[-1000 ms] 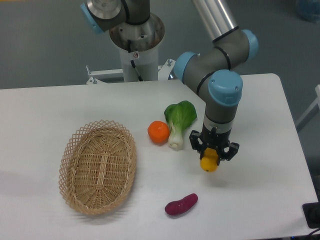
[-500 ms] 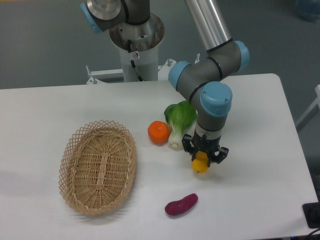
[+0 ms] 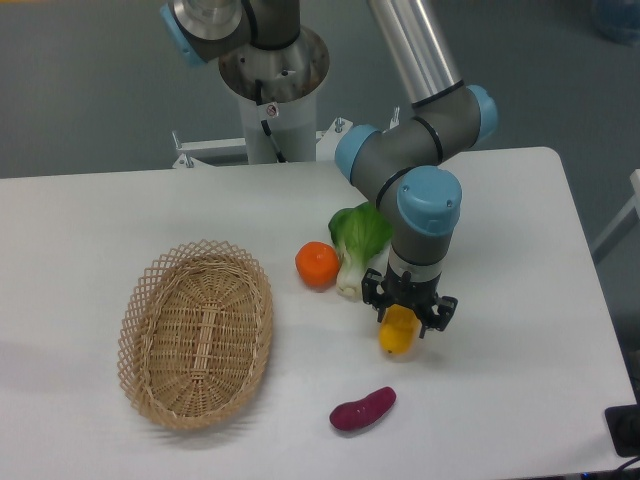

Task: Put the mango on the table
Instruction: 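Open the gripper to release the mango onto the table, then raise the open gripper up away from the mango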

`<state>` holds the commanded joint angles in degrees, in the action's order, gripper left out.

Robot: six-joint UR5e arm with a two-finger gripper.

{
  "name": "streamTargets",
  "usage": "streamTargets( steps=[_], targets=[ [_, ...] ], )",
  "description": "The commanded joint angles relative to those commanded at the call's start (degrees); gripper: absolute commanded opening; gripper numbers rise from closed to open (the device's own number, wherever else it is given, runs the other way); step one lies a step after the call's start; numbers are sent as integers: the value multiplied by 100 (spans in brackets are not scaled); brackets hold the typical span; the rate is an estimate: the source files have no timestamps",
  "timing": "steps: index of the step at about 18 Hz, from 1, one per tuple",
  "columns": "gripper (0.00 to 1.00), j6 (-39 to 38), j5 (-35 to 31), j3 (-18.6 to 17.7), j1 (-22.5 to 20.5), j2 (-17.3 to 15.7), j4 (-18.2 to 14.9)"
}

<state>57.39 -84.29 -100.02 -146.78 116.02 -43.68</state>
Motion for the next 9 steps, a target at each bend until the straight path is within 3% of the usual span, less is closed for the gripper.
streamTargets(
  steps=[3,6,8,9],
  targets=[
    [100,35,0,105,0,-158,0],
    [100,35,-26,483,0,-211,-158],
    [100,61,-18,614,-61,-342,-403],
    [100,70,-18,746,-88,-413,-674]
  ],
)
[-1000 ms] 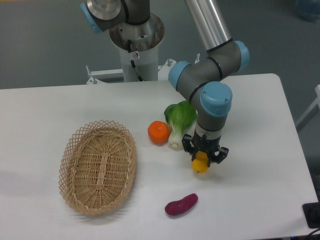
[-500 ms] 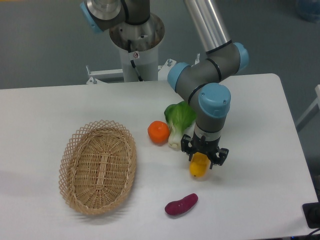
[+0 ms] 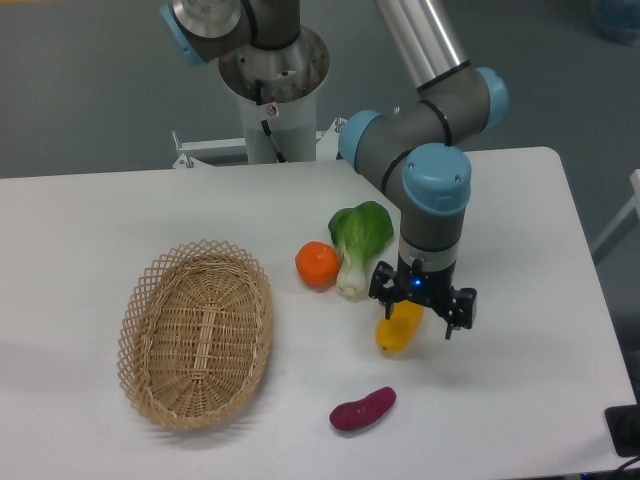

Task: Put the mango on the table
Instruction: 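Raise the open gripper up away from the mango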

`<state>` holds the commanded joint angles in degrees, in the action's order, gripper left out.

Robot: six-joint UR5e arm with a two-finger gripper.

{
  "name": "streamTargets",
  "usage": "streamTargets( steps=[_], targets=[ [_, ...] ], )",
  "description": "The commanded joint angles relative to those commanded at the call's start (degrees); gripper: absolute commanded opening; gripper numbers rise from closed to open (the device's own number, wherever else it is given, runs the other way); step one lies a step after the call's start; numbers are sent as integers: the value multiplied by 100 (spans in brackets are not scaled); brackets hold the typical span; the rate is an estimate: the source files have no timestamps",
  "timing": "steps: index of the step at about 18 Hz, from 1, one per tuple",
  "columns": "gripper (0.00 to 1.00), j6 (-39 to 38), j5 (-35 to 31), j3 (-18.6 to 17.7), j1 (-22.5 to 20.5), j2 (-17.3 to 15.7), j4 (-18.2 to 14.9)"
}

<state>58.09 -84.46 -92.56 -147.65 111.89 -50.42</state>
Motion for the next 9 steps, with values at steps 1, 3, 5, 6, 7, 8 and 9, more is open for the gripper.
streamTargets(
  steps=[1,3,5,6,7,8,9],
  targets=[
    [100,87,-17,88,-26,-36,-281],
    [100,560,-35,107,-157,-228,-652],
    [100,1017,-35,81,-342,-413,-898],
    [100,1228,-35,80,-447,-501,-1038],
    [100,1422,-35,80,-570,-597,-1162],
    [100,1624,-35,89,-659,-694,-1293],
    [100,1791,-35,89,-738,-756,-1417]
  ],
)
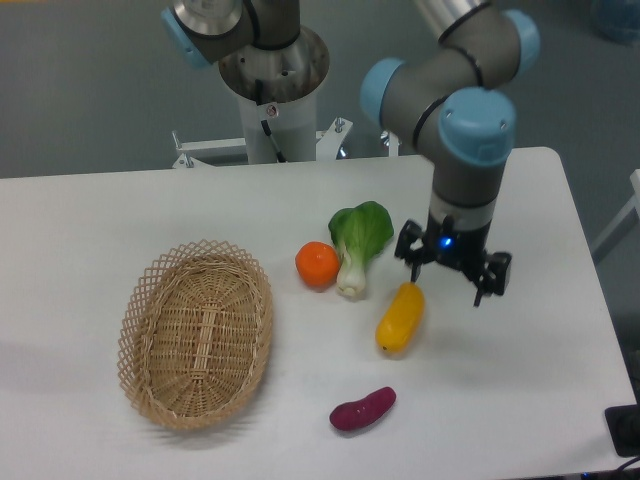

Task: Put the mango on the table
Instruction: 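Raise the open gripper up away from the mango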

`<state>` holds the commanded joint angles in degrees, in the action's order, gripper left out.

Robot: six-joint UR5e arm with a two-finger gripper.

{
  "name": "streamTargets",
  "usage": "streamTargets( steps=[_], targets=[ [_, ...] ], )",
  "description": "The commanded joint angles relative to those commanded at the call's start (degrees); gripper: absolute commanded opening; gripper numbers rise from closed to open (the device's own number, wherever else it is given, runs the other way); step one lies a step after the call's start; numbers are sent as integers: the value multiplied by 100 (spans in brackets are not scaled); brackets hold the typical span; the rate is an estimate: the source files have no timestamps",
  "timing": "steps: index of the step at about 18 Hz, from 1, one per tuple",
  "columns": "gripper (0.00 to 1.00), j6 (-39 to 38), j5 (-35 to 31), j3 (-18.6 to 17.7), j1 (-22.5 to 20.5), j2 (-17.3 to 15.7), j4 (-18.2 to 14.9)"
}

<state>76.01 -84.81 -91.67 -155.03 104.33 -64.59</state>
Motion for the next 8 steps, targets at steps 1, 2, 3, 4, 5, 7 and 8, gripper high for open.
streamTargets(
  steps=[1,2,3,4,5,7,8],
  targets=[
    [100,132,0,9,-53,-27,-114],
    [100,186,0,9,-71,-27,-176],
    [100,195,-9,-9,-89,-36,-177],
    [100,195,-17,-26,-97,-36,-177],
    [100,195,-26,-35,-97,-36,-177],
    [100,195,-35,-26,-89,-36,-177],
    [100,195,-35,-26,-80,-36,-160]
  ],
)
